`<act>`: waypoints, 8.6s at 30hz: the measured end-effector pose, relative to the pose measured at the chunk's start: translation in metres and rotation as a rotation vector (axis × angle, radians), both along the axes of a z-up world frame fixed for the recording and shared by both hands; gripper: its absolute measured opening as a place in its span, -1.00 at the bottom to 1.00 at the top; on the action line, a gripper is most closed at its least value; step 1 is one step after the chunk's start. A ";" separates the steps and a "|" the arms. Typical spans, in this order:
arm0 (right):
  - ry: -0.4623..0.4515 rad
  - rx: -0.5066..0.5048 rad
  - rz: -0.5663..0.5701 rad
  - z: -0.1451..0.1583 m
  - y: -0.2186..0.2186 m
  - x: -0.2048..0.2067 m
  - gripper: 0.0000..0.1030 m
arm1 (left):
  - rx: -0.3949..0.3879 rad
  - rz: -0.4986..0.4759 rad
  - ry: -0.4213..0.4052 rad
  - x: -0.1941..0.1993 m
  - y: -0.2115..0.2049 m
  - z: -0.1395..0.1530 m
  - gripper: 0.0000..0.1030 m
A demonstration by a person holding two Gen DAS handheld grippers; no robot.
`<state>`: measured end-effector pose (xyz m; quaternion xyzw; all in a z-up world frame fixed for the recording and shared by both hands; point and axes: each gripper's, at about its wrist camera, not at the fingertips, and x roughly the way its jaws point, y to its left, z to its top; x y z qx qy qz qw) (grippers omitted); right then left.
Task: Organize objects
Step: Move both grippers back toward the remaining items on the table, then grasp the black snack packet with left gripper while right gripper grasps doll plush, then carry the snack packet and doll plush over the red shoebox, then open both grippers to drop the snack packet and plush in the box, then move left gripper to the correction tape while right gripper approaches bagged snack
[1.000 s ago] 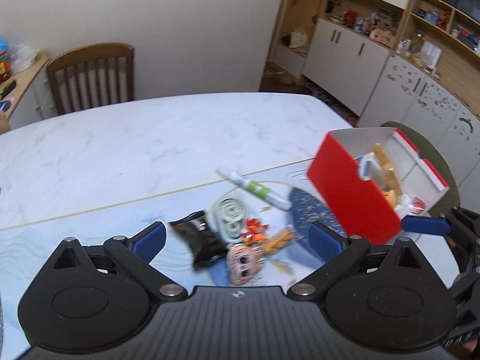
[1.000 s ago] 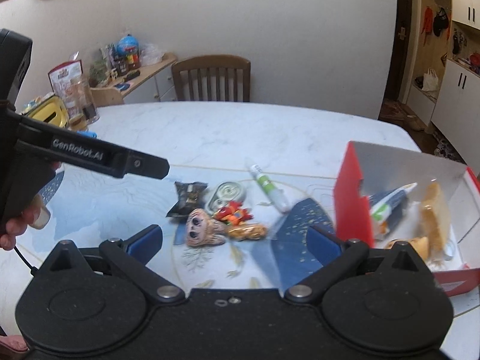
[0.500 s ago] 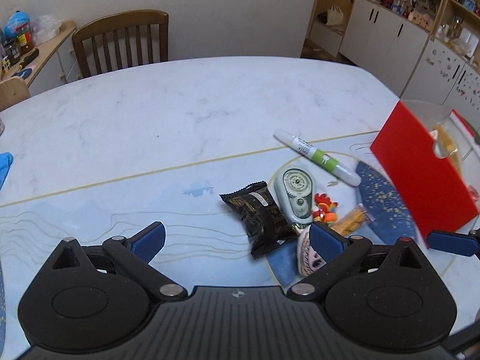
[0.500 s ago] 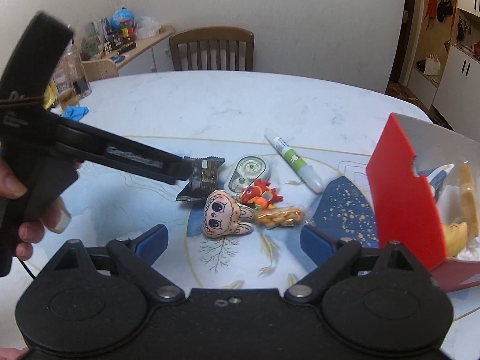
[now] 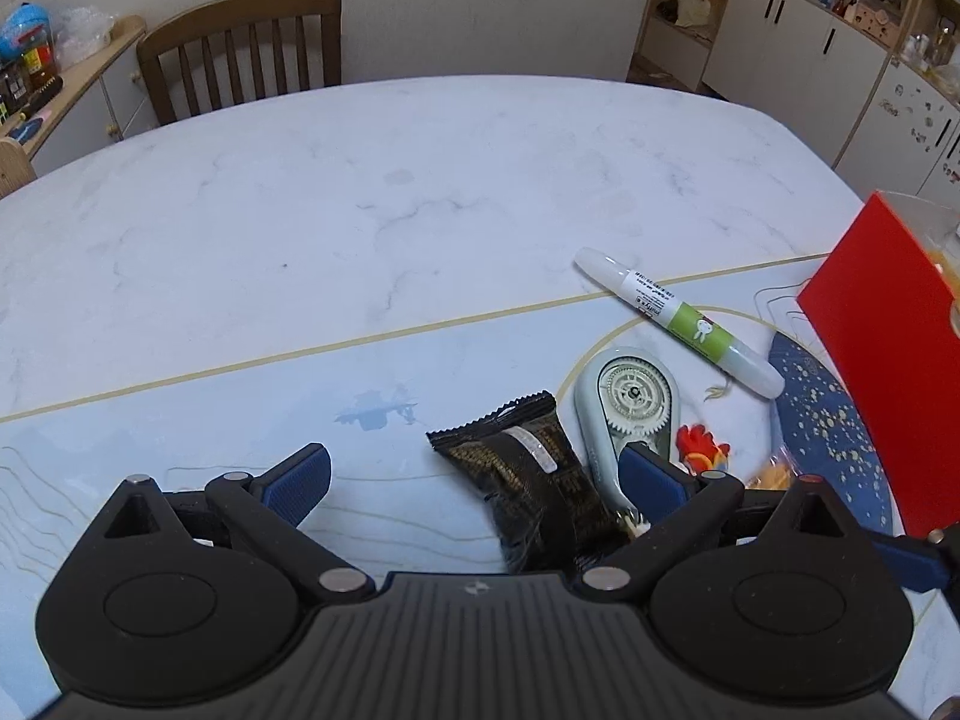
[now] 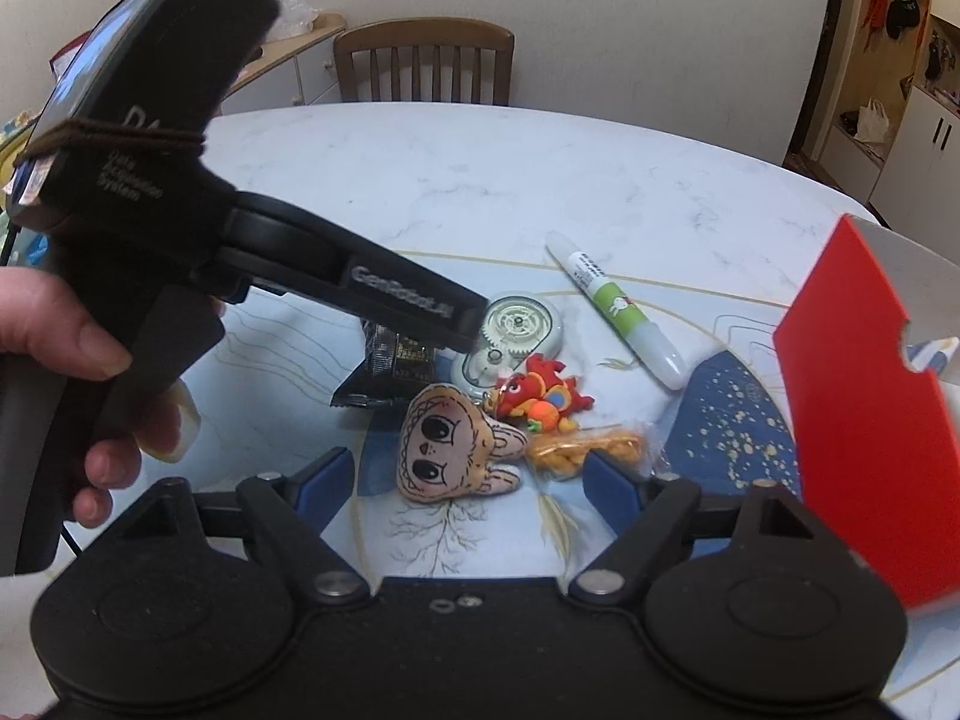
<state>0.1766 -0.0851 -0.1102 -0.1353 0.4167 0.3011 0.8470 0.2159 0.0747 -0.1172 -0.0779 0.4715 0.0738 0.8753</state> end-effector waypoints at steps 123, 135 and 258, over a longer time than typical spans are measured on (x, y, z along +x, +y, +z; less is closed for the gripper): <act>-0.116 0.097 -0.302 0.074 -0.316 0.102 -0.04 | -0.022 -0.451 -0.131 0.040 -0.289 0.101 -0.35; -0.039 0.027 -0.339 0.044 -0.330 0.135 -0.04 | 0.038 -0.499 0.004 0.082 -0.332 0.062 -0.35; 0.034 -0.050 -0.018 -0.019 -0.028 0.050 0.74 | 0.135 -0.154 0.033 0.064 -0.054 -0.024 0.96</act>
